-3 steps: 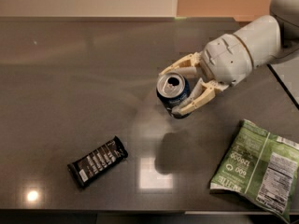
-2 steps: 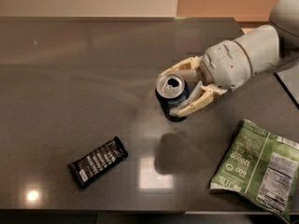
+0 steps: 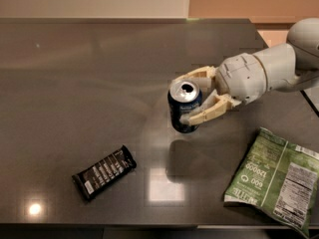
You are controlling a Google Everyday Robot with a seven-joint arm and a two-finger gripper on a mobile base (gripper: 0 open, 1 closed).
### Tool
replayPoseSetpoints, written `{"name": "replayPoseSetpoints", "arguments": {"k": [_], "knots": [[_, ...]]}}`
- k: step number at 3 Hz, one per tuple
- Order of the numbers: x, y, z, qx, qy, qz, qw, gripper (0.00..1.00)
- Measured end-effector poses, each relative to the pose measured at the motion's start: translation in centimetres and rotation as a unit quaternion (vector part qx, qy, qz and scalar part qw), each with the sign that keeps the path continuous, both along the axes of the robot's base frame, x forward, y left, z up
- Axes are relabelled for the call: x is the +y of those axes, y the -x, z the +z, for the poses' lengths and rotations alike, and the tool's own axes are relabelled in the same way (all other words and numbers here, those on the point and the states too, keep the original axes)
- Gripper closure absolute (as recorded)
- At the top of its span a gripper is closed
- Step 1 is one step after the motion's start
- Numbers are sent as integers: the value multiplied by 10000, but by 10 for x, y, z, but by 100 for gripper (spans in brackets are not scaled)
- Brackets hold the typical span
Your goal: Place pepsi can upright
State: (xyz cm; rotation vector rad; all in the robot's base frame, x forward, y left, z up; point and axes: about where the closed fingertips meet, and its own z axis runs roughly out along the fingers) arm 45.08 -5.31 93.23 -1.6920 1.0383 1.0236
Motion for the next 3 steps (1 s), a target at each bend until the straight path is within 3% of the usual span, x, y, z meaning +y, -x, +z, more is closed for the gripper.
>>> {"name": "replayPoseSetpoints", "arguments": {"k": [2,3], "knots": [[-17,-19,-13,341,-101,-291,9989,100],[-23,-28,-17,389,-215,-413,9982,100]]}}
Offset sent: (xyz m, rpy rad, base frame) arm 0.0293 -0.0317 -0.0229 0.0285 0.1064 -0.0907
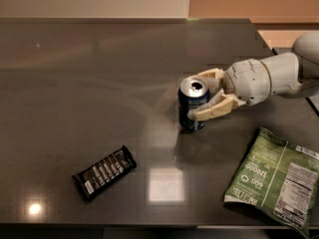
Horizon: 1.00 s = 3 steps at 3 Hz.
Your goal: Place pepsi can upright
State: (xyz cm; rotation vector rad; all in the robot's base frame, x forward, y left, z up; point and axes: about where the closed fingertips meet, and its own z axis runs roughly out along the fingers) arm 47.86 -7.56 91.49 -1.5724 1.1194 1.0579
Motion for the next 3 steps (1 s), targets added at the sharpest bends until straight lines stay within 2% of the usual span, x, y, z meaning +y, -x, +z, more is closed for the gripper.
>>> {"name": "replayPoseSetpoints", "arguments": {"k": [1,2,3], "knots": [[-5,-9,-3,11,-116,-113,9999,100],[-9,-15,-5,63,-195,-208,9996,82],[-13,-20,-8,121,-249,-297,9992,59]]}}
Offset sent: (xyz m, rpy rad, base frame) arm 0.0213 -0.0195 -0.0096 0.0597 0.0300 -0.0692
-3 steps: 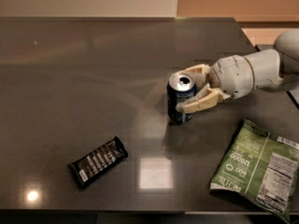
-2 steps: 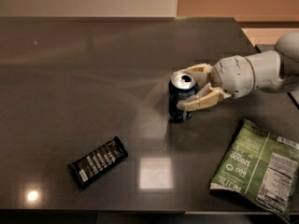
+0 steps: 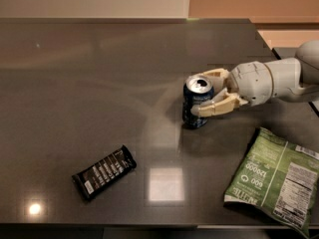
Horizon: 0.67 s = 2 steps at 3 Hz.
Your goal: Place pepsi can upright
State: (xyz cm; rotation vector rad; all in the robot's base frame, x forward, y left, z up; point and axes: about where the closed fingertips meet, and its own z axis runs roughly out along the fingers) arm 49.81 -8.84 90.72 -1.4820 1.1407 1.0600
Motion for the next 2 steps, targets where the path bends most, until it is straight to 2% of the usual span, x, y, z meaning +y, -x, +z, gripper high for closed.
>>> {"name": "replayPoseSetpoints", "arguments": {"k": [2], "knots": [[-7,-7,-4,108,-52,-103,9999,12]]}}
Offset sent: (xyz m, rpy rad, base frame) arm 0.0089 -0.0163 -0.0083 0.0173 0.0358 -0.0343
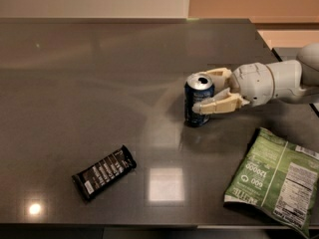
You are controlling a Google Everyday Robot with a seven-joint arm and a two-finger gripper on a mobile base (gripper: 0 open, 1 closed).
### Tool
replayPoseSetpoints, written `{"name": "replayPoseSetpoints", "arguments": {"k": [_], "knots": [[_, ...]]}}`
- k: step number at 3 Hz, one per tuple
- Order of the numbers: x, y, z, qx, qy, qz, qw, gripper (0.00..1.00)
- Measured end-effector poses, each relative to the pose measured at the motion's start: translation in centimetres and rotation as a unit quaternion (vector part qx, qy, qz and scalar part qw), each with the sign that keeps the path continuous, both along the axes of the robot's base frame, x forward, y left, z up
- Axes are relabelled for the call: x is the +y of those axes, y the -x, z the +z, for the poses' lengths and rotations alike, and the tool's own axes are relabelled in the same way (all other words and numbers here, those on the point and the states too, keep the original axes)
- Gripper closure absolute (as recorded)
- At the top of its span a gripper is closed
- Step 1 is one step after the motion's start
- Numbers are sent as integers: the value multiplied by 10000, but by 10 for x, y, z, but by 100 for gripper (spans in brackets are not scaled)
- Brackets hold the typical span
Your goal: Place pepsi can upright
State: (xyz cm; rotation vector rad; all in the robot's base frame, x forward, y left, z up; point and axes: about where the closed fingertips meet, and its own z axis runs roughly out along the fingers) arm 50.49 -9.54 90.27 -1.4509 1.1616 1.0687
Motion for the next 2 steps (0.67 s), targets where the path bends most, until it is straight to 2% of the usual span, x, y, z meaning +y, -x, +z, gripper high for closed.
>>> {"name": "replayPoseSetpoints", "arguments": {"k": [1,2], "knots": [[-4,1,-3,-112,-35,-28,9999,0],[-4,1,-3,-112,-35,-27,9999,0]]}}
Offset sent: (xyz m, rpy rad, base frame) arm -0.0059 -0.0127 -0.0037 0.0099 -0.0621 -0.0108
